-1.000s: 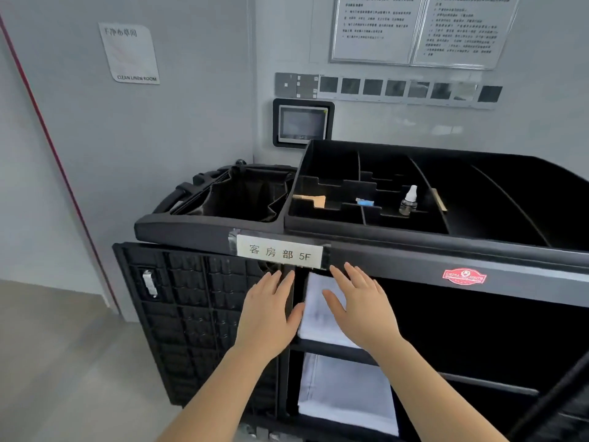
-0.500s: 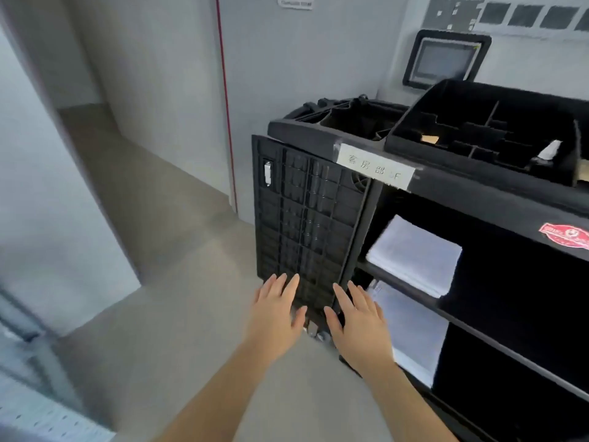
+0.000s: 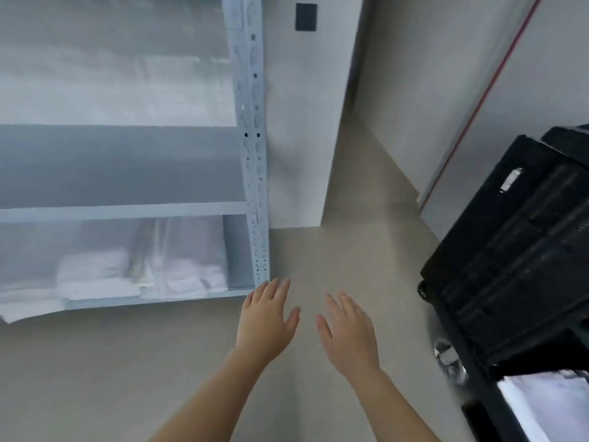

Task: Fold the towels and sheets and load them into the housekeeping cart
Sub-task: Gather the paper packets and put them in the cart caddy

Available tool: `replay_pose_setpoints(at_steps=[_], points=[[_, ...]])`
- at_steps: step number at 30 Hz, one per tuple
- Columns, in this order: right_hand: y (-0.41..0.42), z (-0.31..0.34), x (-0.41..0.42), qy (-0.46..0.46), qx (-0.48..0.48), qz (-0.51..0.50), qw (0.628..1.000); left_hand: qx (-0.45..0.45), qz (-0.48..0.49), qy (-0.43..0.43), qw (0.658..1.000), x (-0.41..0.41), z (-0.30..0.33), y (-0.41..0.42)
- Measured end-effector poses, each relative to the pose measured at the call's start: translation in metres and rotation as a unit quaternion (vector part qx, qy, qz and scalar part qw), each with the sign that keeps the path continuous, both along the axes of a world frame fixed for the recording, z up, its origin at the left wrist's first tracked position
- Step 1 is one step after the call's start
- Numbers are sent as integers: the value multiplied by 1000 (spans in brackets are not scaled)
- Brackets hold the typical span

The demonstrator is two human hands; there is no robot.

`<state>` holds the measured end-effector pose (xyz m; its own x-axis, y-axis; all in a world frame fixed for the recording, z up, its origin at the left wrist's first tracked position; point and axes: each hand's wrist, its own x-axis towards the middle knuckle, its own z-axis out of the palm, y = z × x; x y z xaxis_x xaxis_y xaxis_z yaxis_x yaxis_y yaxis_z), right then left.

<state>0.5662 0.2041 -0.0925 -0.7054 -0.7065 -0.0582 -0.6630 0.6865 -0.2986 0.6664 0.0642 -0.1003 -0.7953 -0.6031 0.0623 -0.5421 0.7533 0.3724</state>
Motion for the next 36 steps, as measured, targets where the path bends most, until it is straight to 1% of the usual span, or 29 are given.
replay_pose_setpoints(at_steps=[4,8,15,20,24,30,36], points=[[-84,-2,57,-7,-3,107,994,15,120,7,993,85,-2,-54],[-165,-4,123,-11,-8,200,980,17,220,9,975,173,-6,-106],[-301,-17,261,-21,-10,308,951,25,352,7,936,330,-20,-196],[-391,-14,354,-12,-9,357,934,20,408,8,913,433,-19,-264],[-449,-10,410,-11,-18,384,923,14,450,16,893,497,-11,-313],[-530,-12,465,-5,-18,414,910,30,494,40,868,554,-11,-379],[-625,-28,501,-4,-16,436,900,38,512,42,857,591,-21,-466]])
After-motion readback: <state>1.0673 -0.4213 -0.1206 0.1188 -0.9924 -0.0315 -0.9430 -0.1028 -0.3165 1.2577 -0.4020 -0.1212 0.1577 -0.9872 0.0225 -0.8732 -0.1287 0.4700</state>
